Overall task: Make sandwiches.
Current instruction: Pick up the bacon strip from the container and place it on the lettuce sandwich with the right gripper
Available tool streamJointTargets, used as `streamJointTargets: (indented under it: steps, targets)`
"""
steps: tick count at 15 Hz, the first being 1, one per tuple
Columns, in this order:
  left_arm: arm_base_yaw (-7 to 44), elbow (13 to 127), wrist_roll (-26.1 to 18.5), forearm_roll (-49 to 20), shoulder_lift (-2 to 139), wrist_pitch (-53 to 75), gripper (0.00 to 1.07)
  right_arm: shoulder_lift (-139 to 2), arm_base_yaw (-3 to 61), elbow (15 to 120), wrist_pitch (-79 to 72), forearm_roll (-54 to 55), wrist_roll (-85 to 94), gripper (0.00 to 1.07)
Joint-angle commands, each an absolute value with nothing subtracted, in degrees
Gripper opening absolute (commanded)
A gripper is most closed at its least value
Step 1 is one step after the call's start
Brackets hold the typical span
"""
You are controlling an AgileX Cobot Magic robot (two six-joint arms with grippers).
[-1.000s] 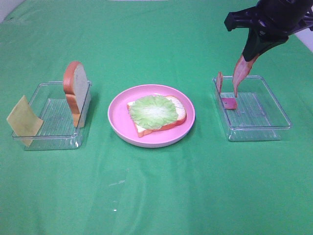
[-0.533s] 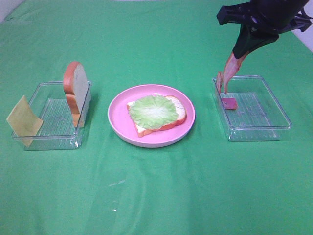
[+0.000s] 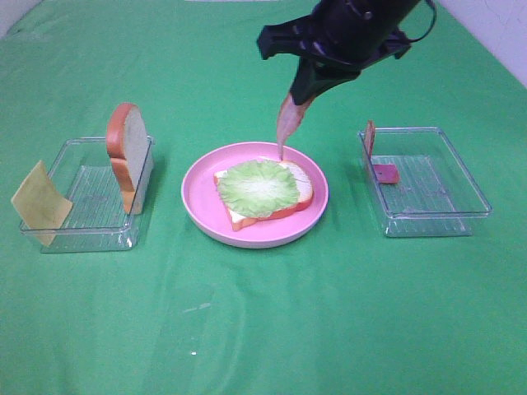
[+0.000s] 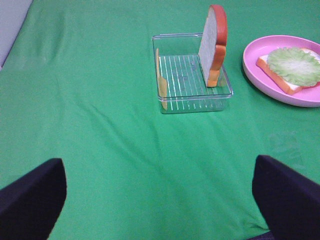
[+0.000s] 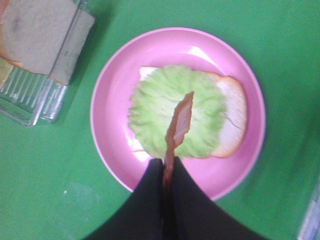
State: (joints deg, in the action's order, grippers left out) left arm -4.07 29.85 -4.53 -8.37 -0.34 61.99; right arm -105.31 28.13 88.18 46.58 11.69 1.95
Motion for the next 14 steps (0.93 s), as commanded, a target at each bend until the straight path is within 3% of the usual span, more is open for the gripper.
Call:
streamJointTargets:
  steps: [1,5,14]
  targets:
    - [-4.07,29.68,-4.3,-8.65,-1.09,61.76,0.93,-111.1,32.14,95.68,48.64,13.24,1.43,0.0]
    - [-4.07,29.68,-4.3,-8.65,-1.09,61.76,0.93,-119.35,35.58,104.62,53.46,13.69,1.03,0.0]
    - [-4.07,29.68,-4.3,-8.65,-1.09,61.76,0.93,-122.04,35.41,104.68,53.06,14.84,1.38,0.0]
